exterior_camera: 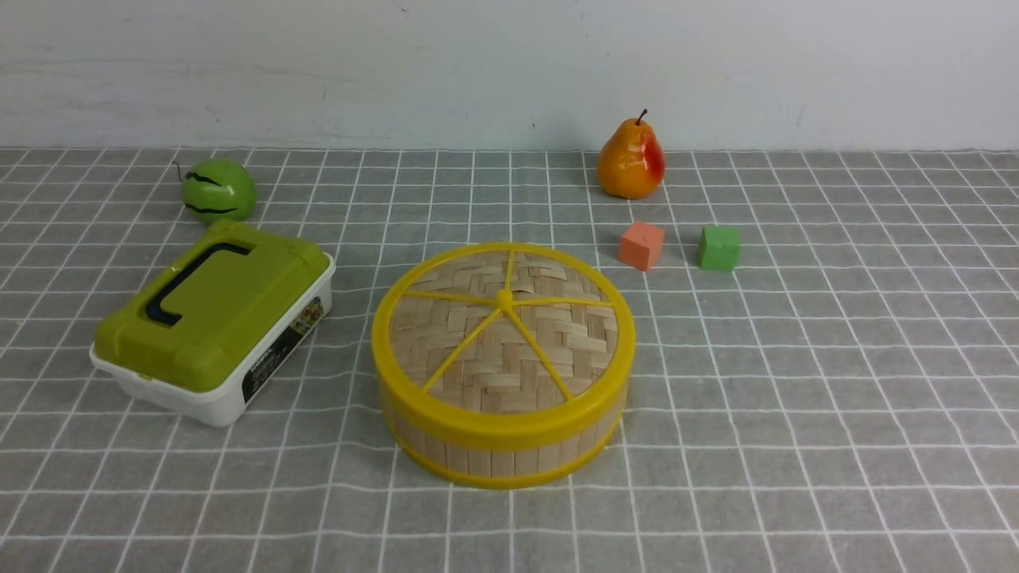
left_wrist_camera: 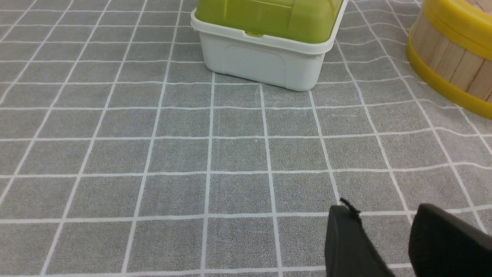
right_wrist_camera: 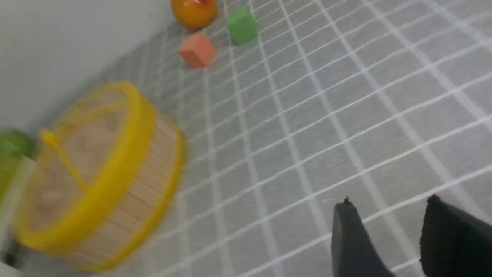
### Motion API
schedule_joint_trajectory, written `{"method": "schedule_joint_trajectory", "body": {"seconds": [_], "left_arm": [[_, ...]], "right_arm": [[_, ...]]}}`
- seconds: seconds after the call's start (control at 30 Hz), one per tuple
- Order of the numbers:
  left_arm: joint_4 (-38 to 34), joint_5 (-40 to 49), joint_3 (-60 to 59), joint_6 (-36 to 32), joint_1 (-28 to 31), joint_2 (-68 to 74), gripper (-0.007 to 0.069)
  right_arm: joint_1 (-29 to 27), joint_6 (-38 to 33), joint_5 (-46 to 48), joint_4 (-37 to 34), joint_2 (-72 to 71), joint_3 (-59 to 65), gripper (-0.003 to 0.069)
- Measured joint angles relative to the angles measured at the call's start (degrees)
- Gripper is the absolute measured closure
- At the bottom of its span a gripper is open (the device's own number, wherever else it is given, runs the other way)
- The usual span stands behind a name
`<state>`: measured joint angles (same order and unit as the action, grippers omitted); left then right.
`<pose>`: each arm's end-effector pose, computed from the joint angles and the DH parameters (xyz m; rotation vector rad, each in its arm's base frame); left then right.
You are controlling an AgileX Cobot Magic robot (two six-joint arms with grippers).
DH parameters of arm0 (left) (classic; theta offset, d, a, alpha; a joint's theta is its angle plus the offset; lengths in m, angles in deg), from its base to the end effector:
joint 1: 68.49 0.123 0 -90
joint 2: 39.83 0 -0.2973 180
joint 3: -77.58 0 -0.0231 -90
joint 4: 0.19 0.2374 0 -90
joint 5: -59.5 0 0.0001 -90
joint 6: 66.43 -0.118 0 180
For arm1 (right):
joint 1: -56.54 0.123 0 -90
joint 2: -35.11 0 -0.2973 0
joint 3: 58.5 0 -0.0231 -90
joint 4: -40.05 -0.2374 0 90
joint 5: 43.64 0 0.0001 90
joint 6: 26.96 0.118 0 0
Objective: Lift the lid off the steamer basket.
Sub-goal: Use the right arm to lift the lid of the steamer
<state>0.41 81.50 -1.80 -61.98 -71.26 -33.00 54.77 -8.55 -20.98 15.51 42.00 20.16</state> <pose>0.0522 -0.0021 0.1601 -0.0212 1.8892 -0.0758 0.0520 0.0173 0.1672 0.5890 1.8059 0.6233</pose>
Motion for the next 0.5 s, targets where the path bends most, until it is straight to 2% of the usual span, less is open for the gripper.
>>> {"method": "schedule_joint_trajectory", "body": {"seconds": [0.03, 0.07, 0.17, 0.43, 0.5], "left_arm": [[0.0, 0.0, 0.0, 0.0, 0.0, 0.0, 0.0386], [0.0, 0.0, 0.0, 0.0, 0.0, 0.0, 0.0386], [0.0, 0.0, 0.0, 0.0, 0.0, 0.0, 0.0386], [0.0, 0.0, 0.0, 0.0, 0.0, 0.0, 0.0386], [0.0, 0.0, 0.0, 0.0, 0.0, 0.0, 0.0386]], "right_arm": [[0.0, 6.39, 0.27, -7.78, 0.0, 0.22, 0.0418], [0.0, 9.32, 0.34, -11.1, 0.0, 0.29, 0.0418], [0.0, 12.91, 0.51, -15.1, 0.0, 0.35, 0.0418], [0.0, 12.28, -0.84, -13.44, 0.0, 0.37, 0.0418], [0.0, 5.15, -0.68, -13.16, 0.0, -1.03, 0.0429]]}}
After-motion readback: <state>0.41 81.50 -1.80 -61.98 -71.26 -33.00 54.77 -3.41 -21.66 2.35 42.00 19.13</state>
